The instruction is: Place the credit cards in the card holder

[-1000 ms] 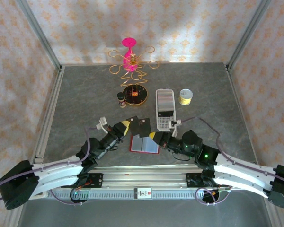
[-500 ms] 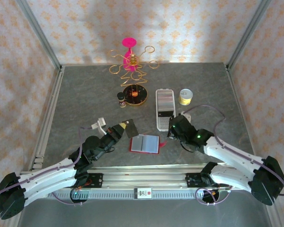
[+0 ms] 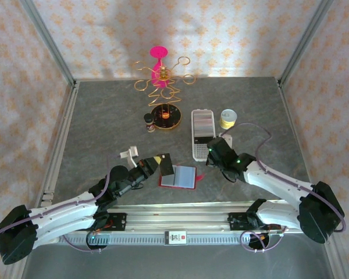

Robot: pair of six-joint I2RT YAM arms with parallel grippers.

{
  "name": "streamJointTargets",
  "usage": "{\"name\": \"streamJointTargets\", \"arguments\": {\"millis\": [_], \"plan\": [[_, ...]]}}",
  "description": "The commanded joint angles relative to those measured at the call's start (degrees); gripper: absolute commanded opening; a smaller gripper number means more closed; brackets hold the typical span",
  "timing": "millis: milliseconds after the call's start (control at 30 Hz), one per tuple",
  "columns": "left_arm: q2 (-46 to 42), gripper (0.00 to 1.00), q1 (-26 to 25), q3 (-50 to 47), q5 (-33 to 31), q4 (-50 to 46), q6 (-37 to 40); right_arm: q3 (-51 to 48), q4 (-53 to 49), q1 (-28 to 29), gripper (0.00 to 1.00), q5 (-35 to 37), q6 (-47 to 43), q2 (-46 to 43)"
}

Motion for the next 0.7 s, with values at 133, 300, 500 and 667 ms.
{"name": "streamJointTargets", "arguments": {"millis": [133, 300, 500, 667], "plan": [[0.05, 0.0, 0.38, 1.16, 1.53, 2.18, 1.08, 1.91, -1.51, -1.05, 0.0, 2.94, -2.05, 4.3], [0.66, 0.0, 0.37, 0.98, 1.81, 2.76, 0.83, 2.85, -3.09, -1.14, 0.0, 4.41, -1.79, 5.96], [1.28, 0.0, 0.37, 1.15, 2.37, 2.81, 0.75, 3.56, -4.05, -1.14, 0.18, 4.55, -1.33, 6.81], [1.37, 0.0, 0.35, 1.44, 2.82, 2.42, 0.72, 4.65, -5.37, -1.17, 0.3, 4.46, -1.25, 6.77]]}}
